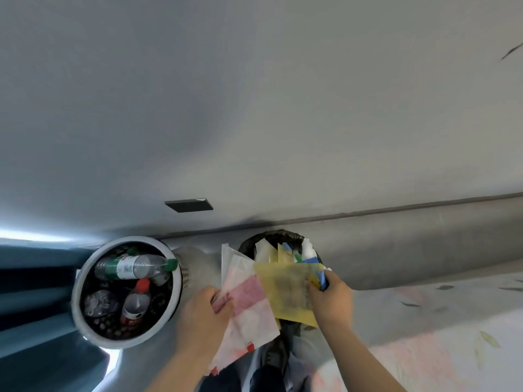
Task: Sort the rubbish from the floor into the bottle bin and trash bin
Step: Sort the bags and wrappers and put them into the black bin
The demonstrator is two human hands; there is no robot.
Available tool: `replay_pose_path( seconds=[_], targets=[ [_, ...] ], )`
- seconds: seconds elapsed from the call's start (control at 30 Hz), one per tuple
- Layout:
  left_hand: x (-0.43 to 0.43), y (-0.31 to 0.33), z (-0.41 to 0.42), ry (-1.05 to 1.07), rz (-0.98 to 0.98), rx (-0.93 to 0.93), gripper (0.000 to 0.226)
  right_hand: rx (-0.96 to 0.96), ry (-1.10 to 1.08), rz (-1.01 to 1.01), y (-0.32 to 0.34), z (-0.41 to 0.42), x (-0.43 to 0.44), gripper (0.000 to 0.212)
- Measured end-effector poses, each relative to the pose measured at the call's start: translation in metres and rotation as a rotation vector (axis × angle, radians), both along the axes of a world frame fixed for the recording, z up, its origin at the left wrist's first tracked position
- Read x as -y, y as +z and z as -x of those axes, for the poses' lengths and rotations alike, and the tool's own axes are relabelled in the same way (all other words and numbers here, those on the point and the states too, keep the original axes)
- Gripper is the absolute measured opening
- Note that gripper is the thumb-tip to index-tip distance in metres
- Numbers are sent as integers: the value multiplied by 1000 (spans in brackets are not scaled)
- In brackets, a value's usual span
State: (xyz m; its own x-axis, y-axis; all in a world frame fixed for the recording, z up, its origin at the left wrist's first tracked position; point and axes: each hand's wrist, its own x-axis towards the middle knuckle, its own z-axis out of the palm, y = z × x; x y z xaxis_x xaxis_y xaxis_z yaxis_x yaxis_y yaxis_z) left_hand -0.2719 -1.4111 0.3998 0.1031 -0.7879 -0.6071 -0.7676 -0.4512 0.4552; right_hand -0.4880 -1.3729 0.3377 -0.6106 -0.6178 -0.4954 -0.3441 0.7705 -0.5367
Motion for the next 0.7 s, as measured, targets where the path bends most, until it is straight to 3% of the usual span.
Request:
replay_pose_path(
  seconds=[0.4, 0.7],
  targets=[
    [7, -111, 20, 108, -15, 5, 41, -30, -28, -115, -130, 3, 3, 8],
    [16, -178, 40, -43, 59, 48, 28, 22, 29, -203, -189, 2, 6, 12]
  ],
)
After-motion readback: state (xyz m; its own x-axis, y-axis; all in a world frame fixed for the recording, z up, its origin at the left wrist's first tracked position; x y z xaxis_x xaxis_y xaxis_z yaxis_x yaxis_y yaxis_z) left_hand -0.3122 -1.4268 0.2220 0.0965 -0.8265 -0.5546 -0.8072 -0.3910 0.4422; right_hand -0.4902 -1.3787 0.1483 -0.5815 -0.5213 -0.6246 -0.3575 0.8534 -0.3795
